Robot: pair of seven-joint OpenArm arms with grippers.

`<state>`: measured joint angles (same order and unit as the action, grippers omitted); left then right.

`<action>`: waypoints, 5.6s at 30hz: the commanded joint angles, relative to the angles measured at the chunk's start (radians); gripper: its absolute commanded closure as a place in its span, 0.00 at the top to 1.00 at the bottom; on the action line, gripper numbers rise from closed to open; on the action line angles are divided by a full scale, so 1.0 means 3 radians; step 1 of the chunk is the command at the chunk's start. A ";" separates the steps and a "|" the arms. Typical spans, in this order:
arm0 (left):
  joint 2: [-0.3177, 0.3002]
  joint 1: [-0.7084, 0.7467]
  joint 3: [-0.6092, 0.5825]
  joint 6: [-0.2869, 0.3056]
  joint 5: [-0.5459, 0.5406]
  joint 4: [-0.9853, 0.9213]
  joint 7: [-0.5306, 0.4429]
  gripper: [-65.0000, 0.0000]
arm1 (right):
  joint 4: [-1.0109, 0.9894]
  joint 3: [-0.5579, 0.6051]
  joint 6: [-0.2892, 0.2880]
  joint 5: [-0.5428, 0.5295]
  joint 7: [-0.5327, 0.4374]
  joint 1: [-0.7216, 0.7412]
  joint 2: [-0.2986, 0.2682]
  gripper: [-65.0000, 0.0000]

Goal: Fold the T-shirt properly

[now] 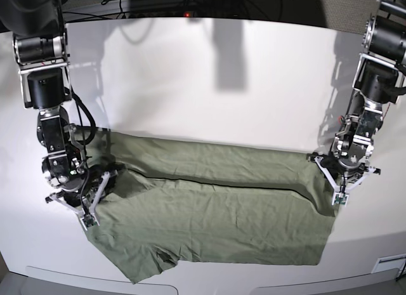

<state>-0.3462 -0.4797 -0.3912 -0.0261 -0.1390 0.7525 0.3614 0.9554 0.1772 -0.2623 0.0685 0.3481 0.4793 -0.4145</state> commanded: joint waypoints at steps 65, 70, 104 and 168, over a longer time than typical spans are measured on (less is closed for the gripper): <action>0.0008 -0.0024 0.0018 0.0001 0.0001 0.0000 0.0103 0.24 | -0.0556 -0.0029 -0.0244 -0.0413 0.0832 0.0689 0.0670 0.42; 0.0009 0.0013 0.0018 0.0001 0.0001 0.0000 0.0113 0.24 | -0.0556 -0.0029 -0.0245 -0.0427 0.0951 0.0640 0.0645 0.42; 0.0005 0.0089 0.0018 0.0000 0.0116 0.0179 0.0033 0.24 | 0.1403 -0.0135 -0.0120 -0.0777 0.1033 -0.0263 0.0186 0.42; -0.0186 0.1892 0.0106 0.0102 -0.0249 0.1694 0.0816 0.24 | 0.1209 -0.0899 -0.0875 -0.1227 0.1083 -0.1879 -0.0216 0.41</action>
<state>-0.4011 0.0383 -0.3439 -0.0544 -0.1719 1.2984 0.3565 1.3216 -0.0921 -0.5175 -0.3168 0.6075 -0.0780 -0.4686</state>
